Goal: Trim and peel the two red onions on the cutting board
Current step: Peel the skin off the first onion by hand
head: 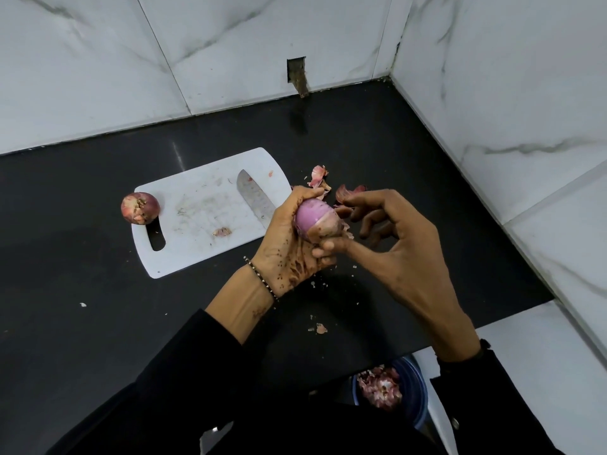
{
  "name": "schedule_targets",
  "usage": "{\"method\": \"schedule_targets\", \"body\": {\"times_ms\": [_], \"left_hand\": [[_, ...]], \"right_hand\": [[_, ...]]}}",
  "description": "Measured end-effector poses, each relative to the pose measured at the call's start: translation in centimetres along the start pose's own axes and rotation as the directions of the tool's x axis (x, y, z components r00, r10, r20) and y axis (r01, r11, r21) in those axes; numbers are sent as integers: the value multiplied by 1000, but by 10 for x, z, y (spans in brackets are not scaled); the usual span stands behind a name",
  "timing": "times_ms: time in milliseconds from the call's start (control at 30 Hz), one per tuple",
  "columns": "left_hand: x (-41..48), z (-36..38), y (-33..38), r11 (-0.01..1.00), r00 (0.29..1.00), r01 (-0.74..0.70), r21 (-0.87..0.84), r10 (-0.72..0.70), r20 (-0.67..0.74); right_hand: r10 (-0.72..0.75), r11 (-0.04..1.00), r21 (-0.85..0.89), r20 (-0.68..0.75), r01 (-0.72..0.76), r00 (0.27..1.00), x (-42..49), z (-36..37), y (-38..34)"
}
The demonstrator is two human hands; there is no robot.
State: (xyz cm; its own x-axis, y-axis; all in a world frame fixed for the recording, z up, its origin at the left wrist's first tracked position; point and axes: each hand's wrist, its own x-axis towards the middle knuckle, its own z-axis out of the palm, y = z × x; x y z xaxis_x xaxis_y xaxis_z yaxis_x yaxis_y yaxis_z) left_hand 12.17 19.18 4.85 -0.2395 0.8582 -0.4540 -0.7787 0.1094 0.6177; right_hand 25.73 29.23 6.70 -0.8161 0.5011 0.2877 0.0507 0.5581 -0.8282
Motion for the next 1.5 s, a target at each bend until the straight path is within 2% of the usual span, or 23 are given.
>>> {"method": "schedule_targets", "body": {"times_ms": [133,267,433,633,800,1033,1167,1300,1400,1500], "left_hand": [[1,2,0,1000,997,-11,16,12,-71],[2,5,5,998,990,-8,60,16,-143],[1,6,11,993,993,-18,116,32,-113],[4,8,15,996,996,-8,86,15,-83],[7,13,16,989,990,-56,138,73,-118],[14,17,14,960,971,-116,255,164,-173],[23,16,13,959,983,-61,275,106,-153],[28,8,9,951,980,3,309,59,-191],[27,8,7,947,993,41,318,-4,-115],[27,7,4,952,996,35,304,-6,-94]], "right_hand": [[-28,999,-17,15,28,1000,5,7,0],[17,1000,25,8,-17,1000,7,12,-1],[38,997,73,7,-38,999,8,13,-5],[17,999,30,-41,-16,999,9,15,-4],[15,999,-27,-106,-18,994,8,20,-2],[66,998,-4,-133,-67,989,8,19,1],[115,993,31,-120,-112,986,7,21,8],[178,984,51,-119,-173,977,3,27,13],[257,961,139,-119,-240,959,1,25,14],[259,959,143,-87,-246,962,3,21,15]]}}
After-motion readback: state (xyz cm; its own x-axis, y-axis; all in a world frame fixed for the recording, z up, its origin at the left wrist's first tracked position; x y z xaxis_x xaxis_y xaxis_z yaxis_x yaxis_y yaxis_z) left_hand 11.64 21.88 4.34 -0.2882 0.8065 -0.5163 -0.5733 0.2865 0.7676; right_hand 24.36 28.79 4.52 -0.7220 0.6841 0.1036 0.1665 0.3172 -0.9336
